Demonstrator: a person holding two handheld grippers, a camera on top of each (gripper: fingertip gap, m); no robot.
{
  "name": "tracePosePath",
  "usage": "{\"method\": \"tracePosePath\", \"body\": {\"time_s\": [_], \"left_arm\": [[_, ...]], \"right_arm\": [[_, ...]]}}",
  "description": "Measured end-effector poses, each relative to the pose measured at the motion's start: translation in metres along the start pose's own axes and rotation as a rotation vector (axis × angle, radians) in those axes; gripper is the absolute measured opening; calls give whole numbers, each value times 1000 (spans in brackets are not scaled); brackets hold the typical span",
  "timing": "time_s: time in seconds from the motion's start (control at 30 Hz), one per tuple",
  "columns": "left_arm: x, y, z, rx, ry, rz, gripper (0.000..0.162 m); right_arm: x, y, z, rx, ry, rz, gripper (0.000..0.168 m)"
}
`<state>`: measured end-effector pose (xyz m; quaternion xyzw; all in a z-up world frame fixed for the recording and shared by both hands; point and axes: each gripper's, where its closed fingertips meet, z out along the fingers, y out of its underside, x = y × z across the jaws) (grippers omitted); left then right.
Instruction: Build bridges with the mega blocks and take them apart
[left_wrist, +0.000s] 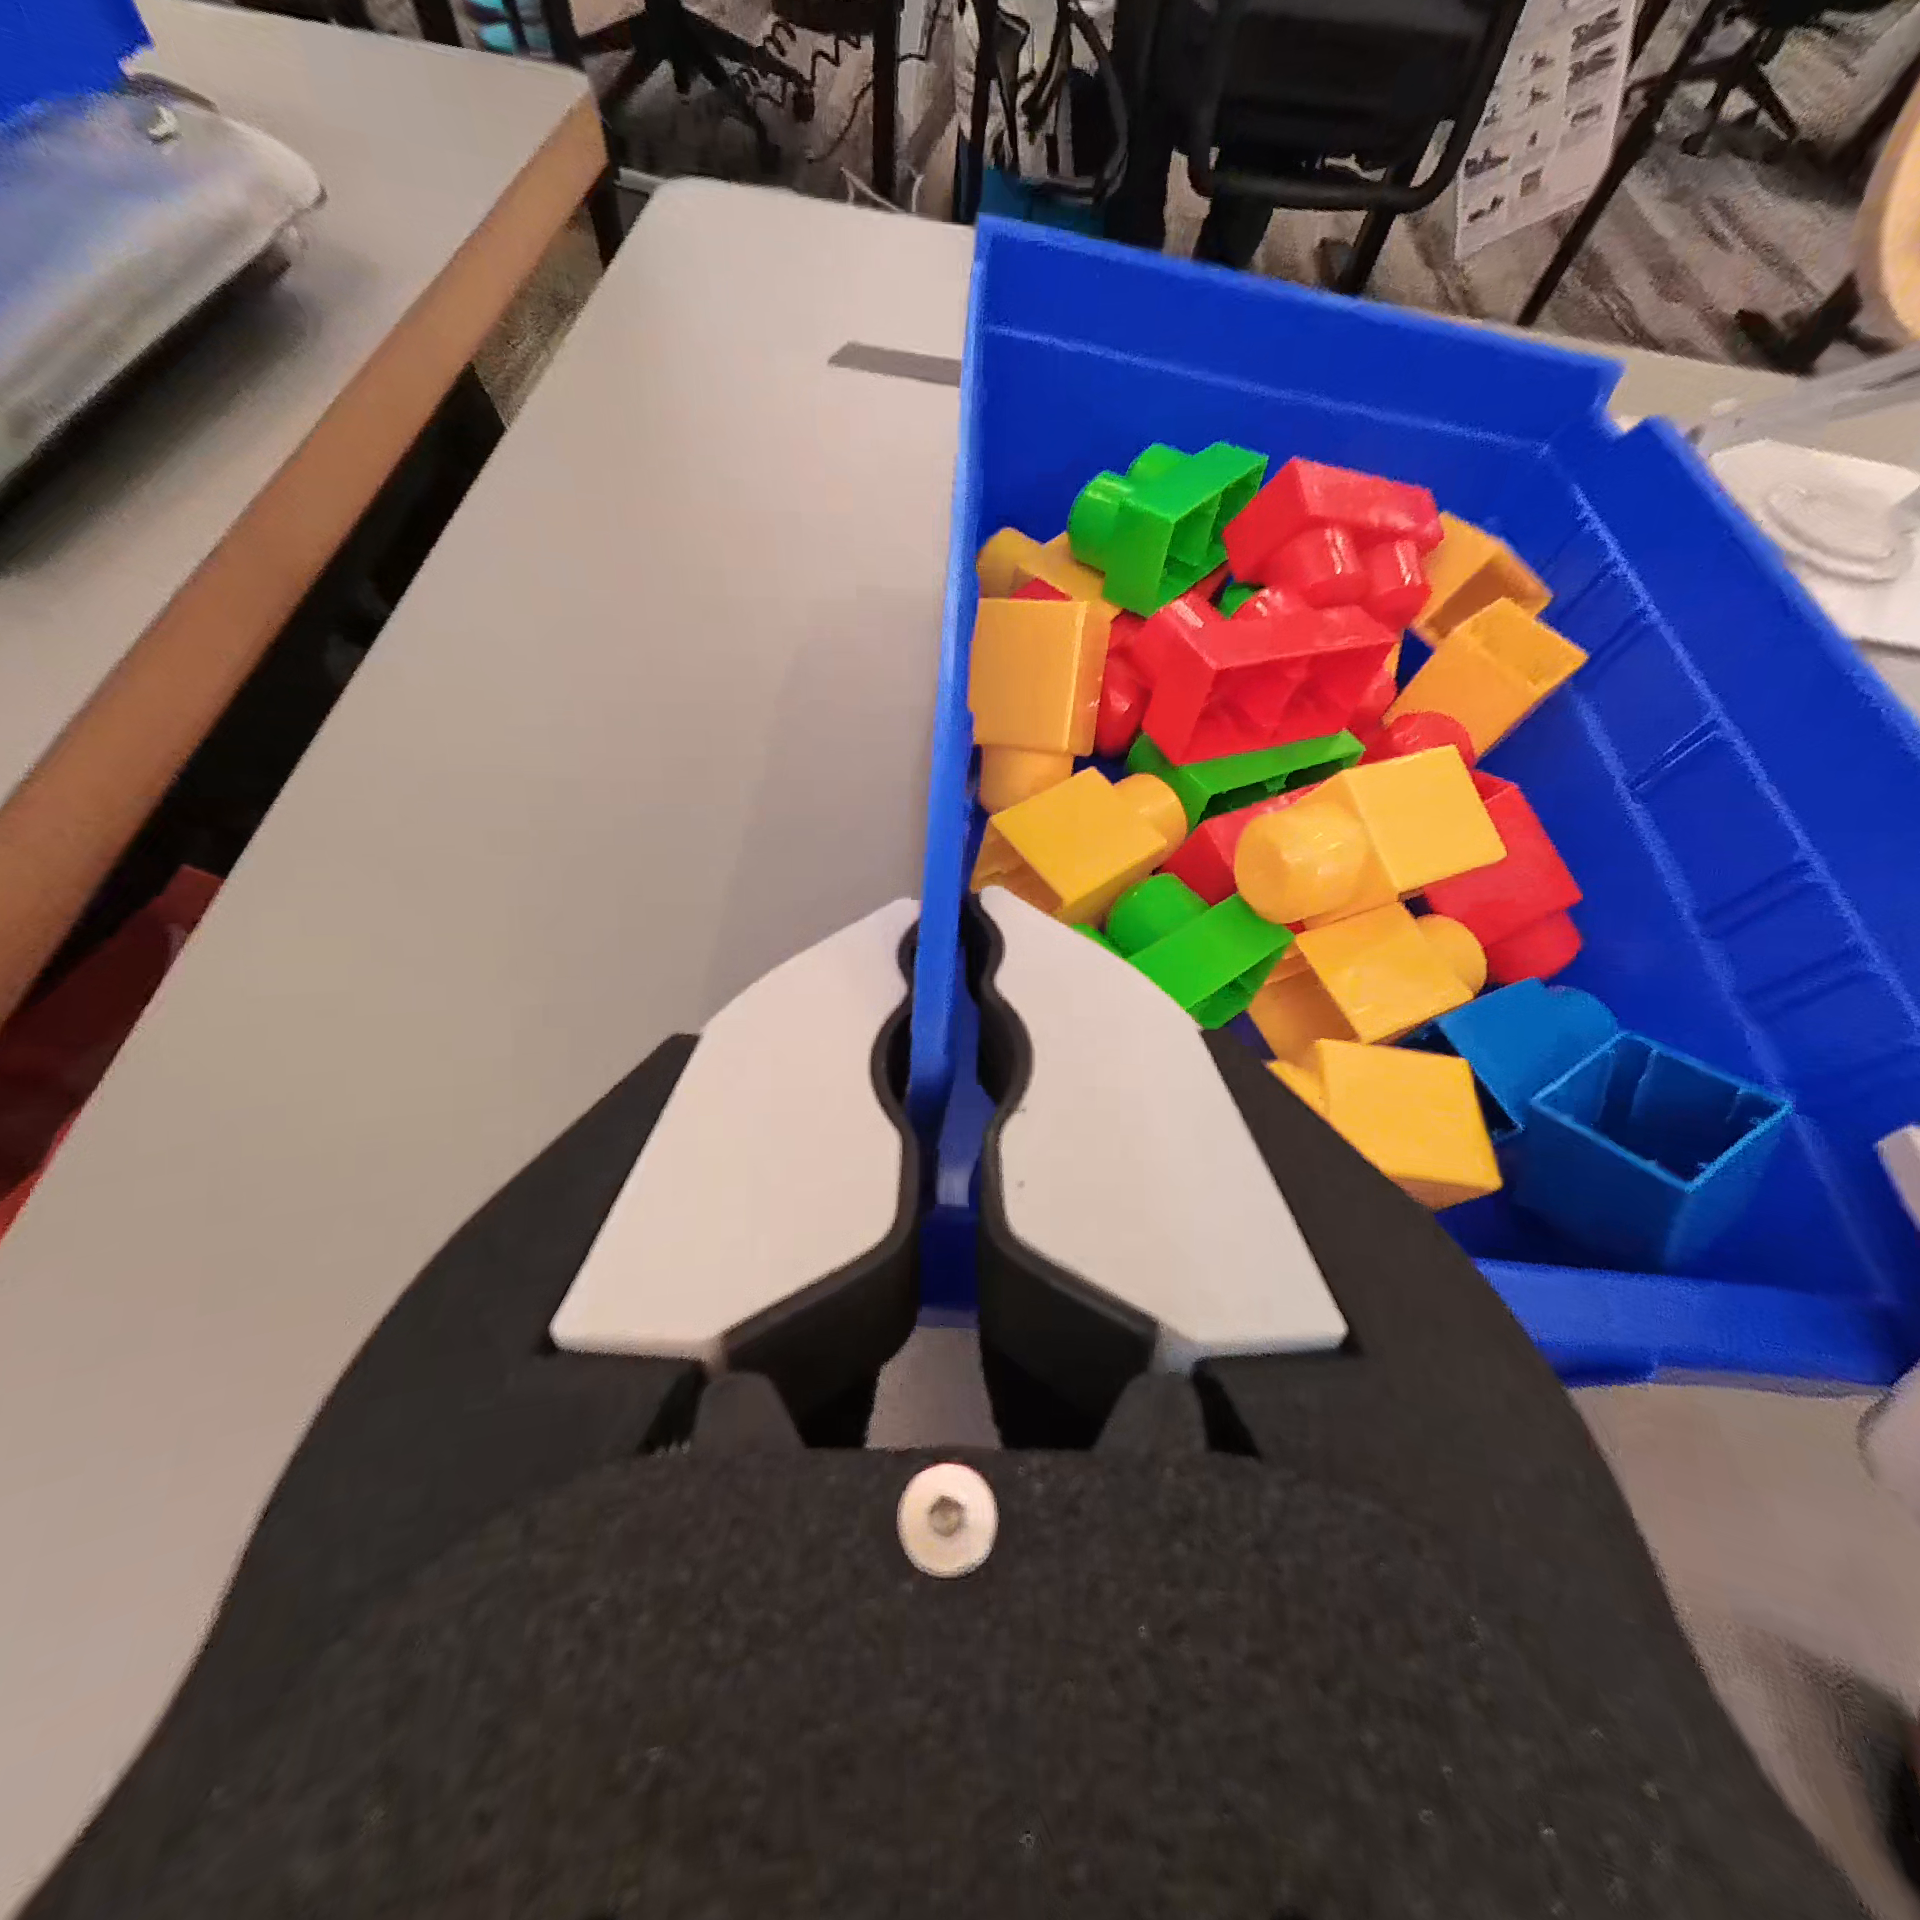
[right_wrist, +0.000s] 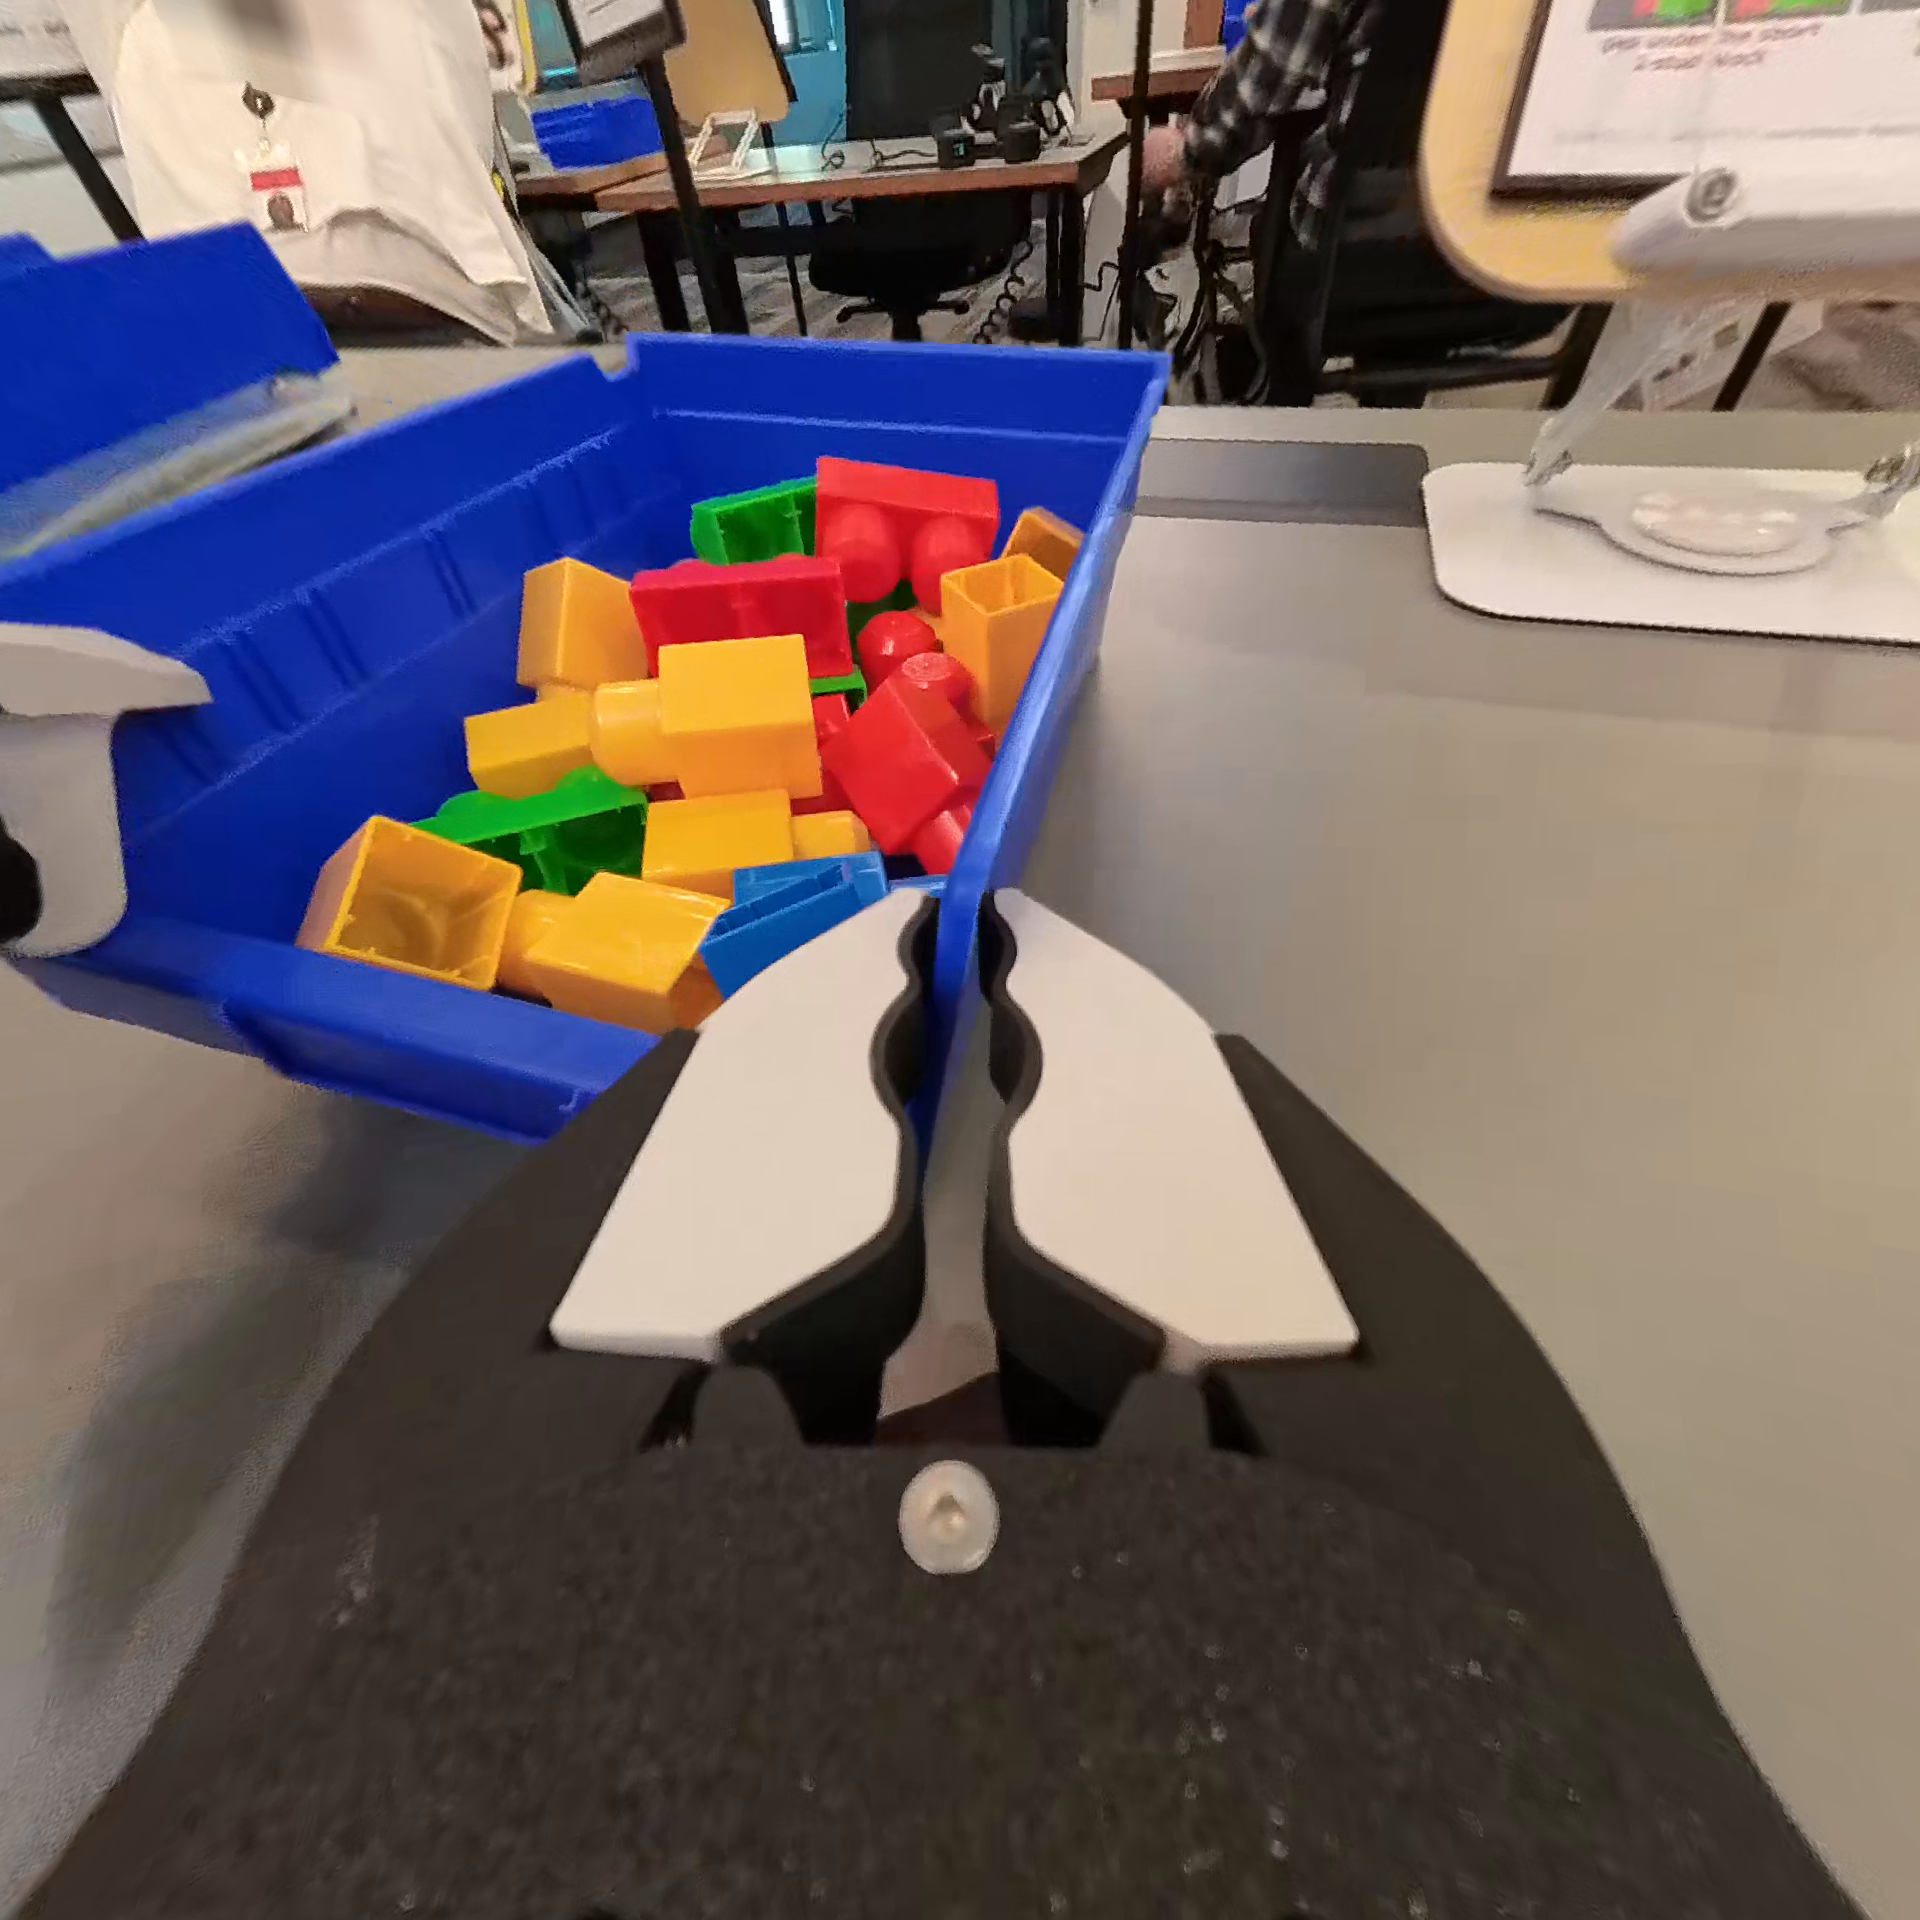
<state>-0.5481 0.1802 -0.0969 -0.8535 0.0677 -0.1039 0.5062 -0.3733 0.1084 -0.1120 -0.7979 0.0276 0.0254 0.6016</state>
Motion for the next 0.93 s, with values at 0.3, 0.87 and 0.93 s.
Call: {"method": "tracePosePath", "body": {"time_s": [0.3,0.87,0.93], "left_arm": [[-21,10,3,23,-48,20,38],[260,51,-117,174,322,89,62],[270,75,-112,179,276,166,61]], "right_arm": [[-7,6,-2,-58,-161,18,29],[245,-42,-163,43,-232,-122,40],[279,-14,-176,6,-192,-115,40]]}}
